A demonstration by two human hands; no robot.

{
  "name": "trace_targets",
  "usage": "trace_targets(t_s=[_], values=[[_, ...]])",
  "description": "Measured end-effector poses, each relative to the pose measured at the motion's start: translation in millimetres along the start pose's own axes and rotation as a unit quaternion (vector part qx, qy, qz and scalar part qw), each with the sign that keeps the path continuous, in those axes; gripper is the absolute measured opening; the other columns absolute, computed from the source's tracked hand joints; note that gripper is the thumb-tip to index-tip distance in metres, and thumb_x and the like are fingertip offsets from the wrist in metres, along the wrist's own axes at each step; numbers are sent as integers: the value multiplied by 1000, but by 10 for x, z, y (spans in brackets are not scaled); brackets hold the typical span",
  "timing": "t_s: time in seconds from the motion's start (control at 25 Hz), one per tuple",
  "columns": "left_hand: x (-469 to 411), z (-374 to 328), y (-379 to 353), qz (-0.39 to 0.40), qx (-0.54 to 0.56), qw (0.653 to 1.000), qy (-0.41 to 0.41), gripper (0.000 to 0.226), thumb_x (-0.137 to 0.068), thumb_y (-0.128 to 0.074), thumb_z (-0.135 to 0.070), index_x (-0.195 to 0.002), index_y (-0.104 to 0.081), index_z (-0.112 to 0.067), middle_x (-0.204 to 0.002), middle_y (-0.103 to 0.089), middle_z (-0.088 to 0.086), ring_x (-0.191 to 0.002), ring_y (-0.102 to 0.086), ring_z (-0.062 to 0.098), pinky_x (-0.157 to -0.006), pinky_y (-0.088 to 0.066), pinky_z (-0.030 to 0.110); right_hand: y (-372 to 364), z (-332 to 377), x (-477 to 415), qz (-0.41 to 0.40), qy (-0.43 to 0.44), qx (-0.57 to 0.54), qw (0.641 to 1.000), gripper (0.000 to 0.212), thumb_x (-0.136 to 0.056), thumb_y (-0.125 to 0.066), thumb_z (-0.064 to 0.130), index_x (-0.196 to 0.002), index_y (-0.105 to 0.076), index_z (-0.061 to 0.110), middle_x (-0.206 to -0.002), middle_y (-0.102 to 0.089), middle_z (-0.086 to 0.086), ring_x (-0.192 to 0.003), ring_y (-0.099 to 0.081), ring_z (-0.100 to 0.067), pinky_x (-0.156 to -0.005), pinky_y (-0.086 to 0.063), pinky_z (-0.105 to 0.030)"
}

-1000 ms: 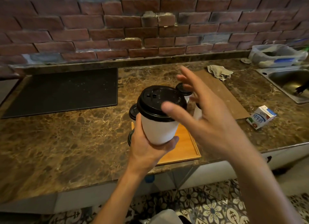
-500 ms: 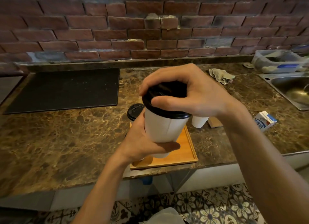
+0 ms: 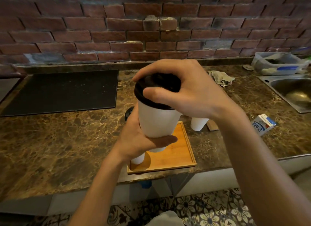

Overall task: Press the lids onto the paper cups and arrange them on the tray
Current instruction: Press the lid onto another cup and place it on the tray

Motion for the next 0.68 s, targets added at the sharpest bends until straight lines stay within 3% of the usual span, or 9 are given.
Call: trace_targets(t_s=[0.08,0.2,0.28,0.4,0.52,0.6,0.68], values=[[0,1,7,-19,-17,1000,1,89,-56,-84,-33,-132,-41,-12,-115,-59,-4,-104,-61,10,-71,-54,19,-84,-28,-26,37,-23,37,998,31,-90,-59,40,-118,-66,29,-112,-65,12,-103,-58,-4,-76,-47,-14],[33,-11,-36,-92,-10,996,10,87,-56,-81,-36,-127,-43,-5,-108,-62,0,-96,-64,10,-67,-52,14,-183,-34,-59,-100,-109,200,969,39,-89,-47,56,-111,-65,28,-97,-62,8,-86,-53,-12,-58,-36,-22],[20,-50,-18,-113,-7,994,7,88,-54,-80,-38,-126,-43,-4,-107,-62,-2,-94,-64,6,-66,-51,11,-140,65,-71,-140,-79,210,964,41,-87,-46,58,-106,-67,27,-95,-63,7,-83,-53,-12,-60,-39,-24],[-19,-105,54,-54,21,998,-5,94,-52,-85,-34,-130,-40,-7,-113,-60,-3,-100,-64,7,-70,-54,17,-47,123,-133,-3,14,63,998,30,-89,-56,42,-109,-70,25,-102,-67,11,-93,-59,-2,-74,-50,-16],[-28,-123,68,-19,28,999,-10,86,-53,-84,-28,-126,-43,-10,-110,-62,-7,-99,-64,7,-69,-54,16,3,99,-140,64,21,-18,998,22,-91,-60,30,-111,-69,26,-102,-64,16,-96,-59,2,-76,-47,-11],[-24,-116,73,-47,28,998,-11,75,-56,-82,-26,-121,-44,-21,-105,-63,-8,-96,-64,5,-66,-53,14,-113,57,-153,11,-39,54,998,25,-90,-57,44,-108,-68,30,-96,-65,15,-89,-59,-4,-72,-50,-20],[-24,-84,53,-63,25,998,-7,64,-59,-80,-27,-112,-47,-12,-100,-63,3,-89,-65,0,-64,-51,11,-198,48,-135,-97,-101,207,968,36,-89,-48,57,-103,-66,29,-87,-59,11,-78,-52,-12,-58,-41,-28]])
Point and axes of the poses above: each hand's wrist, its own x-axis away from the middle knuckle, its own y-axis out of the back of the hand, z = x × y, the point moved 6 cm from there along -x, towards the middle knuckle
